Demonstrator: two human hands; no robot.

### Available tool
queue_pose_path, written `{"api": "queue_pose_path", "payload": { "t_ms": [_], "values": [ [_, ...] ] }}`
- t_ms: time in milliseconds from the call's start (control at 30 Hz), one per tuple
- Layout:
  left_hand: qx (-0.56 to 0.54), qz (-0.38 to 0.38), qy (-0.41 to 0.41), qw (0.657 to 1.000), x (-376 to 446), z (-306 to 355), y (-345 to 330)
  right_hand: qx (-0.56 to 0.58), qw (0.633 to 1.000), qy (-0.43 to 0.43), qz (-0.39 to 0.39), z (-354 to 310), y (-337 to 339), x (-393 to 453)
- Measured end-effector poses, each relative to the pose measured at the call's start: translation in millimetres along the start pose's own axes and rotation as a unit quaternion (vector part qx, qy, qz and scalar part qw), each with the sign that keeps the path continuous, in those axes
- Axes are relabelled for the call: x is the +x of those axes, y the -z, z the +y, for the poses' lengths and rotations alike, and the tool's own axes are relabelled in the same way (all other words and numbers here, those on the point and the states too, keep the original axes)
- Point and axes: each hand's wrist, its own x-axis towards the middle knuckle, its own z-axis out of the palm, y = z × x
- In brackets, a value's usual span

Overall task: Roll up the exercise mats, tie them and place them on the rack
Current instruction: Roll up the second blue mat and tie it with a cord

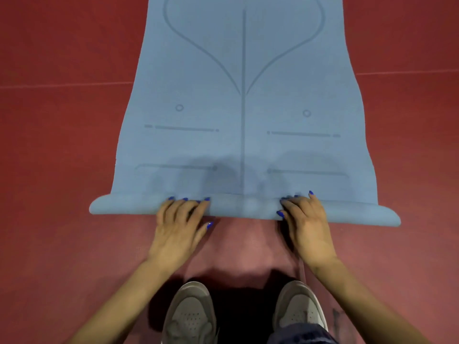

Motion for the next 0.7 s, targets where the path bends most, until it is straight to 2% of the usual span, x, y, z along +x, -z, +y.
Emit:
{"api": "queue_pose_path", "payload": {
  "t_ms": [67, 133, 267, 367, 433, 533, 700],
  "values": [
    [-0.030, -0.017, 0.009, 0.999, 9.5, 10.9, -4.3, 0.016, 1.000, 0.000, -0.012, -4.1, -2.5, 3.6],
    [-0.010, -0.033, 0.023, 0.999, 27.6, 19.8, -6.1, 0.038, 0.998, -0.005, -0.041, -10.6, -3.2, 4.1],
    [0.085, -0.069, -0.032, 0.994, 50.9, 24.1, -19.4, 0.088, 0.990, -0.060, -0.095, -17.9, -0.3, 2.8],
    [0.089, -0.081, -0.071, 0.990, 43.7, 20.7, -32.0, 0.090, 0.986, -0.070, -0.122, -15.8, -4.0, -4.5],
    [0.071, -0.077, -0.056, 0.993, 39.2, 24.2, -34.4, 0.093, 0.984, -0.075, -0.133, -14.3, -6.3, -12.4],
    [0.061, -0.057, -0.020, 0.996, 31.8, 31.5, -37.1, 0.106, 0.985, -0.084, -0.109, -14.4, -8.8, -20.3],
    [0.075, -0.080, 0.032, 0.993, 19.3, 38.0, -41.3, 0.083, 0.988, -0.097, -0.084, -20.6, -10.6, -20.6]
  ]
}}
